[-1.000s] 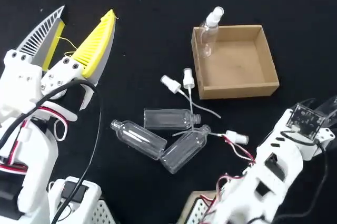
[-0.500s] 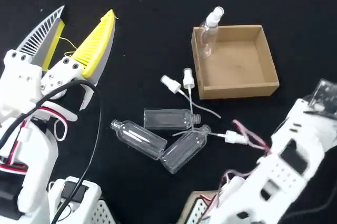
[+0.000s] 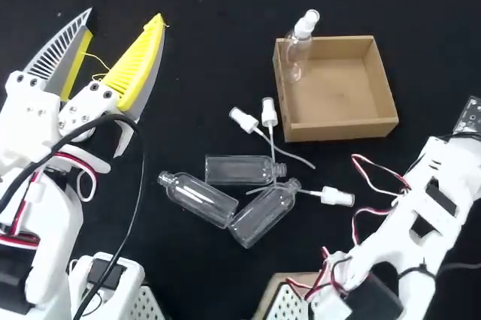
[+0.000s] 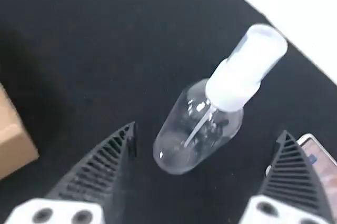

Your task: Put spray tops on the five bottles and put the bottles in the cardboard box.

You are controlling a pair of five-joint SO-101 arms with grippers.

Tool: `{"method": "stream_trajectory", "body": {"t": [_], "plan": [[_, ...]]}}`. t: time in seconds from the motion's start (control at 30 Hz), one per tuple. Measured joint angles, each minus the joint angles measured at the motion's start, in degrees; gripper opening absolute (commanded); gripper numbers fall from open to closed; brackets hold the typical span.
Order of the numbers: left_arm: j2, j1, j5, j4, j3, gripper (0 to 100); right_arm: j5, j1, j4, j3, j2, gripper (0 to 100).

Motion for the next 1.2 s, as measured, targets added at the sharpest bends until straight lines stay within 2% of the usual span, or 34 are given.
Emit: {"method": "stream_trajectory", "body": {"t": [0.4, 1.2], "plan": [[0.00, 0.00, 0.00, 0.00, 0.00, 25, -2.46, 0.18, -7.03, -2.81, 13.10, 35.0], [0.00, 0.00, 0.00, 0.00, 0.00, 25, -2.99, 0.18, -13.27, -6.33, 17.49, 35.0]]}}
